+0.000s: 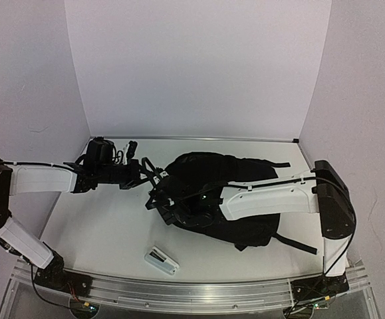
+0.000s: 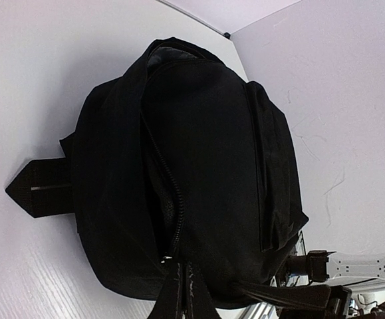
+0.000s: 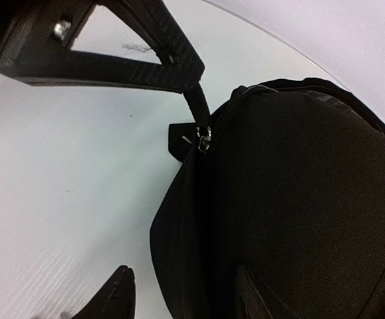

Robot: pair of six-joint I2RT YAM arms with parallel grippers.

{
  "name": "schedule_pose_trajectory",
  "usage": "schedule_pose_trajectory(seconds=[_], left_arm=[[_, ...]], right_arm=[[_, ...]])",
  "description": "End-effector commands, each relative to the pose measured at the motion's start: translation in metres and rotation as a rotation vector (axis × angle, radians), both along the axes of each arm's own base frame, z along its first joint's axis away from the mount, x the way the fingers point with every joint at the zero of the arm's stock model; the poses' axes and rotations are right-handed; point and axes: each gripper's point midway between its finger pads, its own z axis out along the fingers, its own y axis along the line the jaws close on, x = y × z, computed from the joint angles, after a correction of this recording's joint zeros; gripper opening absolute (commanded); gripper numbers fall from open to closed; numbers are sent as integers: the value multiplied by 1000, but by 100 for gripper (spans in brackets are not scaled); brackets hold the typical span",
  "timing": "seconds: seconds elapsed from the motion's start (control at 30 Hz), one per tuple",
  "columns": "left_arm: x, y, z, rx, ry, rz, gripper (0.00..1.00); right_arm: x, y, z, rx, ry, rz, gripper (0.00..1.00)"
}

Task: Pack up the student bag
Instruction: Zip the student bag at the center of the board.

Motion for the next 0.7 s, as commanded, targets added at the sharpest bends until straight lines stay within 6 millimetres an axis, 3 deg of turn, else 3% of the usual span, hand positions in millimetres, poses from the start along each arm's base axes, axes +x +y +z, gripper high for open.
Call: schedule_pose_trajectory(seconds=[0.0,0.03,0.07,0.17,0.4,0.67], left_arm=[[2,2,20,-29,-54,14,0],[1,3,21,-29,-56,15,0],[1,3,21,-27,-56,17,0],[2,5,21,-23,-59,27,0],[8,9,22,-3,-62,65,0],[14,4,28,-16,-80,56,0]], right_arm=[[18,-9,1,-32,-43,-71,37],[19,-10,2,-34,-51,-82,32],[20,-11,2,-33,-53,-87,15],[16,-11,6,-18,-40,-69,0],[-10,-16,18,77,26,61,0],[-43,-31,6,129,135,172,0]])
